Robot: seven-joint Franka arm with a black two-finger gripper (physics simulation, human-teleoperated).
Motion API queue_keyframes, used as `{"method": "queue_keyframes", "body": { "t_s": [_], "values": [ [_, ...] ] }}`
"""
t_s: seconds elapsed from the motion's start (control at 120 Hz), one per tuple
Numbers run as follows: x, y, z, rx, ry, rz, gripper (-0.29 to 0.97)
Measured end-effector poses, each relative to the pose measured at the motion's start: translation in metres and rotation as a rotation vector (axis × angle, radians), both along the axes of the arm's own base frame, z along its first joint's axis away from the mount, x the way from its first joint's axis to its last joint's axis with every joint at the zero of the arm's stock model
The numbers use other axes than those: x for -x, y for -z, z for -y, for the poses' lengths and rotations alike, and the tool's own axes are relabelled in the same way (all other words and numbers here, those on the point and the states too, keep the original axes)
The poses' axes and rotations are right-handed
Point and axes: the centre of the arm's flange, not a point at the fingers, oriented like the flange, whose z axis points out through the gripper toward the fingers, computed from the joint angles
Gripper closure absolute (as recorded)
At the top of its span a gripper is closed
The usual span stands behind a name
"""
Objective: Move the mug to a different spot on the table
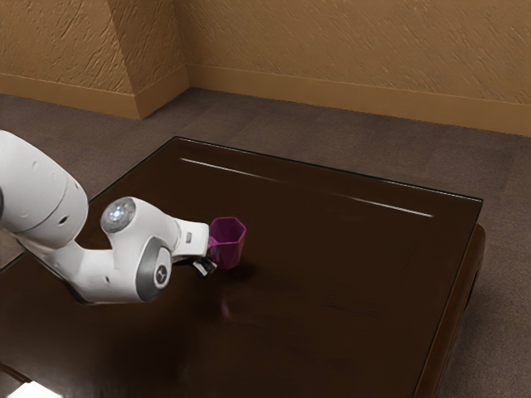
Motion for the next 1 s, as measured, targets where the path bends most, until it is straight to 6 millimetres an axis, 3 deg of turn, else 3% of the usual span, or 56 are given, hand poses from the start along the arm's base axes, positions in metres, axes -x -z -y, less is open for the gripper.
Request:
{"method": "queue_keyframes", "body": {
  "t_s": [0.125,0.225,0.483,0.533,0.667,0.75,0.825,1.0],
  "values": [
    [0.000,0.000,-0.001,0.003,-0.003,-0.003,0.38],
    [0.002,-0.002,-0.003,0.021,-0.026,-0.018,0.24],
    [0.026,0.002,-0.011,0.217,-0.145,-0.275,0.07],
    [0.028,-0.008,-0.010,0.249,-0.133,-0.326,0.06],
    [0.037,-0.069,0.005,0.231,-0.024,-0.396,0.03],
    [0.044,-0.119,0.012,0.184,0.030,-0.412,0.02],
    [0.015,-0.201,0.017,0.129,0.065,-0.372,0.01],
    [-0.041,-0.339,0.009,0.066,-0.009,-0.349,0.01]
  ]
}}
